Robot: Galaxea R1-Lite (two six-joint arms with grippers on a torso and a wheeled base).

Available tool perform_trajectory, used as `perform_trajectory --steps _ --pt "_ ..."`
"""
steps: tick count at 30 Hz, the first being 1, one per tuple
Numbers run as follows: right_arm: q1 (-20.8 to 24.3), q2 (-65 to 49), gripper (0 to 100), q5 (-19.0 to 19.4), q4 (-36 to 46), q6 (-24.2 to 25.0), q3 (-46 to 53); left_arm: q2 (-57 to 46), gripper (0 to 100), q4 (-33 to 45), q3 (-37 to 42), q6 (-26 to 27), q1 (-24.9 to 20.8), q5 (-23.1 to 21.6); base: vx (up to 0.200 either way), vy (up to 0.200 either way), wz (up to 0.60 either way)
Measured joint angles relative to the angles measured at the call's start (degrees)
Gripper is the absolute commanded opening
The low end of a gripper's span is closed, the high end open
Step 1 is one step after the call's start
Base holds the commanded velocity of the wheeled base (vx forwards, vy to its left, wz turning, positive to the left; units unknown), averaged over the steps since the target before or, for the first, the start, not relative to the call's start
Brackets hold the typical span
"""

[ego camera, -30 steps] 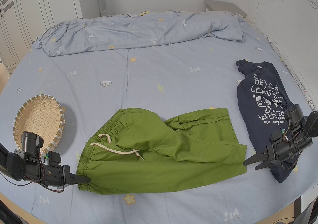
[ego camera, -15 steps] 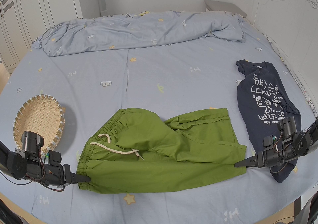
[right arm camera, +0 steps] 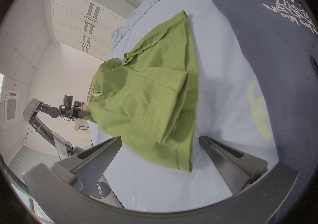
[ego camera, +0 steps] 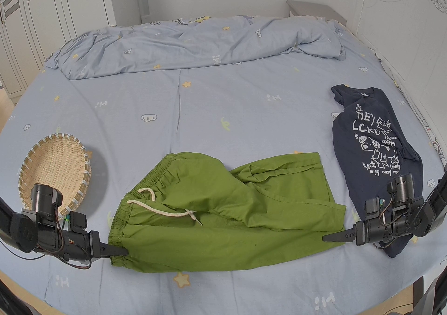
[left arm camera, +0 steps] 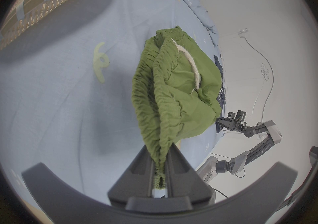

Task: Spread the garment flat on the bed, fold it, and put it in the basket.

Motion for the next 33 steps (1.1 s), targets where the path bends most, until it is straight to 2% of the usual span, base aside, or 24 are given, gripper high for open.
perform_trajectory --steps 7,8,33 --pt "0.13 0.05 100 0.13 -0.35 0.06 0.88 0.0 0 0.02 0.0 0.02 0.07 0.0 0.0 0.0 0.0" --pt "0.1 0.05 0 0.16 -0.35 0.09 0.93 0.0 0 0.0 0.0 0.02 0.07 -0.02 0.0 0.0 0.0" --pt "-0.34 -0.65 0 0.38 -0.44 0.05 1.93 -0.16 0 0.0 0.09 0.0 0.18 -0.02 0.0 0.0 0.0"
